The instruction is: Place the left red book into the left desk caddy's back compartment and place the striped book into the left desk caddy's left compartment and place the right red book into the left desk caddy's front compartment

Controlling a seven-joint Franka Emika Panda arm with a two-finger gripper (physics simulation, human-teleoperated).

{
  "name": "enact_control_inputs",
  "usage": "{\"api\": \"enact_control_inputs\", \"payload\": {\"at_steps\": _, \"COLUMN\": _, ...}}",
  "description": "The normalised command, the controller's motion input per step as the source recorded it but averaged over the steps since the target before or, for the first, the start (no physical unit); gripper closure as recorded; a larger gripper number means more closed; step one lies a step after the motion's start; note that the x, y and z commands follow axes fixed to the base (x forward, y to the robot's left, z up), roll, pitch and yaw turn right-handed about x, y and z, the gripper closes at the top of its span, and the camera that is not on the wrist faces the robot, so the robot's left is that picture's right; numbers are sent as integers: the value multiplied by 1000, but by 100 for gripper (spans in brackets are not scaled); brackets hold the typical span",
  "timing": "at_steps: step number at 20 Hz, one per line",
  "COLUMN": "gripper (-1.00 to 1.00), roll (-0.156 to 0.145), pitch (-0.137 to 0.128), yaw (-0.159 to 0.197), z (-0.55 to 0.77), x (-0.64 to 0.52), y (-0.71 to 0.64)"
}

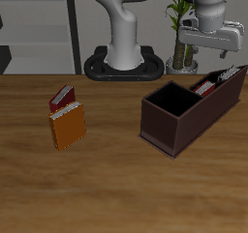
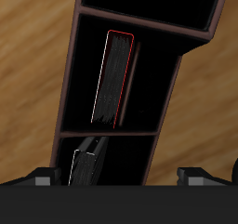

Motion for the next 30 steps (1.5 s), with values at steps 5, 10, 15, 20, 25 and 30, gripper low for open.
{"api": "enact_control_inputs", "payload": {"at_steps": 5, "gripper": -100, "roll": -6, "pitch": 31, "yaw": 81, "z": 176, "x": 247, "y": -278}}
{"api": "enact_control_inputs", "payload": {"at_steps": 10, "gripper": -100, "roll": -84, "pitch": 6, "yaw": 61, "z": 151, "x": 279, "y": -470}}
{"api": "enact_control_inputs", "payload": {"at_steps": 15, "gripper": -100, "roll": -42, "pitch": 7, "yaw": 74, "z": 29, "x": 228, "y": -422}}
{"api": "enact_control_inputs", "payload": {"at_steps": 20, "gripper": -100, "roll": -74, "pitch": 28, "yaw": 70, "z": 41, "x": 299, "y": -652}}
{"api": "enact_control_inputs", "payload": {"at_steps": 25, "gripper": -100, "roll": -51, "pitch": 15, "yaw": 16, "z": 135, "x": 131, "y": -435}}
{"api": "enact_control_inputs", "payload": {"at_steps": 30, "gripper": -100, "roll": -59, "pitch": 40, "yaw": 75, "z": 81, "x": 243, "y": -519}}
